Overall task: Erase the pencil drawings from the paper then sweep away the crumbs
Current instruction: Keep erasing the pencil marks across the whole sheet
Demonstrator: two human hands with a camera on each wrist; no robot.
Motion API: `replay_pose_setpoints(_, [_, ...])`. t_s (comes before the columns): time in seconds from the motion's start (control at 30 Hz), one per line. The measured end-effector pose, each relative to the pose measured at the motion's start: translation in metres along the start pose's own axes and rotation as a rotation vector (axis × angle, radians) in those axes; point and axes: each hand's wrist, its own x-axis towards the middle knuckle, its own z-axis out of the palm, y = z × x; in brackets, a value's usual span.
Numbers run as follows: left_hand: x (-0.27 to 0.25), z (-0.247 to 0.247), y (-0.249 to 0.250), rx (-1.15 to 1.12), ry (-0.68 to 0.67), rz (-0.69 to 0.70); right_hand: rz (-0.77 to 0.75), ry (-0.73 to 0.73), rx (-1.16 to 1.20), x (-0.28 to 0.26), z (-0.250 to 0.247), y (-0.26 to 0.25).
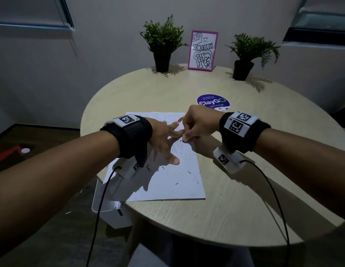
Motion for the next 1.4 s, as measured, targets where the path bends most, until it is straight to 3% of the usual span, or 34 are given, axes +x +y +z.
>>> replay_pose_setpoints(0.17, [-0.002, -0.002, -0.001, -0.038, -0.006, 0.006, -0.066, -0.251, 0.044, -0.016, -0.001, -0.012])
replay_pose_setpoints(0.37, [-0.004, -0.003, 0.001, -0.024, -0.006, -0.019, -0.006, 0.004, 0.002, -0.002, 0.002, -0.006])
replay_pose_setpoints(0.5, [-0.010, -0.006, 0.004, -0.037, 0.003, -0.027, -0.094, -0.176, 0.008, -0.020, 0.006, -0.015])
replay_pose_setpoints(0.57, [-0.010, -0.006, 0.005, -0.035, 0.003, -0.022, -0.095, -0.190, 0.012, -0.016, 0.004, -0.013])
replay_pose_setpoints(0.7, [-0.004, -0.004, 0.003, -0.019, -0.011, -0.031, -0.004, 0.061, -0.003, 0.003, 0.001, -0.001])
replay_pose_setpoints(0.9, [-0.006, -0.006, 0.003, -0.026, -0.015, -0.029, -0.118, -0.214, 0.046, -0.018, 0.003, -0.012])
replay_pose_setpoints(1.07, [-0.007, -0.007, 0.005, -0.012, -0.024, -0.041, -0.012, 0.065, 0.006, 0.002, 0.004, -0.004])
replay_pose_setpoints(1.23, [-0.011, -0.008, 0.008, -0.031, -0.010, -0.056, -0.113, -0.245, 0.068, -0.017, 0.002, -0.015])
replay_pose_setpoints(1.27, [-0.012, -0.009, 0.008, -0.033, -0.009, -0.050, -0.109, -0.236, 0.062, -0.014, 0.001, -0.015])
replay_pose_setpoints(1.4, [-0.011, -0.009, 0.007, -0.024, -0.017, -0.050, -0.019, 0.030, 0.005, 0.004, 0.001, -0.011])
